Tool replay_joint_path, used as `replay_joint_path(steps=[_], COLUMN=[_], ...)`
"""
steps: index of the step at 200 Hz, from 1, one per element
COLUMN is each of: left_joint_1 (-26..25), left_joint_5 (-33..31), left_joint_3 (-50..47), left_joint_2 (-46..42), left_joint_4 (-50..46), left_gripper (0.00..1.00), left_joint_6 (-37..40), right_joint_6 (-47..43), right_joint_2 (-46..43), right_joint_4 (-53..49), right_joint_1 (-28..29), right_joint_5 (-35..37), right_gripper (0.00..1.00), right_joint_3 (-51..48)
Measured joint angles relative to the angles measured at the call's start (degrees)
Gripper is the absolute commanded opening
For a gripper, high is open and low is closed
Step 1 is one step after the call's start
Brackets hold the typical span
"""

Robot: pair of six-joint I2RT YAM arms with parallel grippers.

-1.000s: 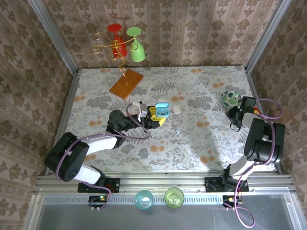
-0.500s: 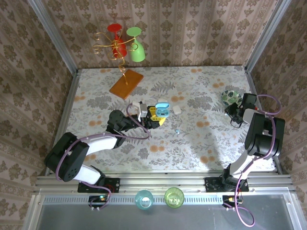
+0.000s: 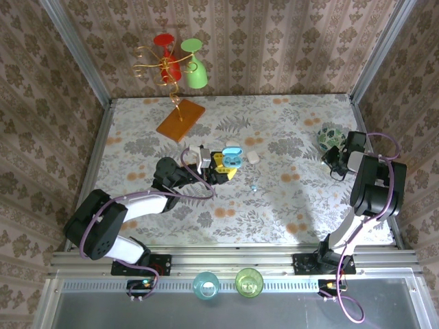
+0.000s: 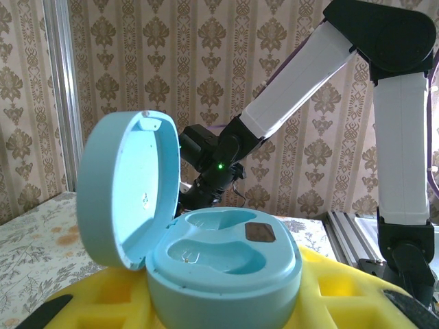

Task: Insert wireless bluetooth earbuds into charging case

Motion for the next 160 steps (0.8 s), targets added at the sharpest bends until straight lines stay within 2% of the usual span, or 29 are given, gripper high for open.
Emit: replay_joint_path(steps=[44, 71, 120, 160], left_joint_1=[0.0, 0.2, 2.1, 3.2], left_joint_5=[0.0, 0.0, 0.2, 0.3], left_joint_3=[0.0, -0.1, -1.9, -2.4], left_joint_2=[0.0, 0.0, -0.8, -2.2], left_joint_4=[0.0, 0.0, 0.0, 0.0], left_gripper=[0.25, 0.25, 0.25, 0.25], left_joint_6=[0.0, 0.0, 0.0, 0.0], right_joint_6=[-1.6, -3.4, -5.6, -5.2], right_joint_2=[-0.2, -1.5, -7.3, -8.2], right_joint_4=[-0.6, -3.8, -9.2, -10.3], right_joint_1=[0.7, 3.5, 11.4, 22.9], right_joint_5=[0.0, 0.6, 2.0, 3.7], right_gripper=[0.18, 0.19, 0.19, 0.2], right_joint_3=[0.1, 0.1, -0.1, -1.8])
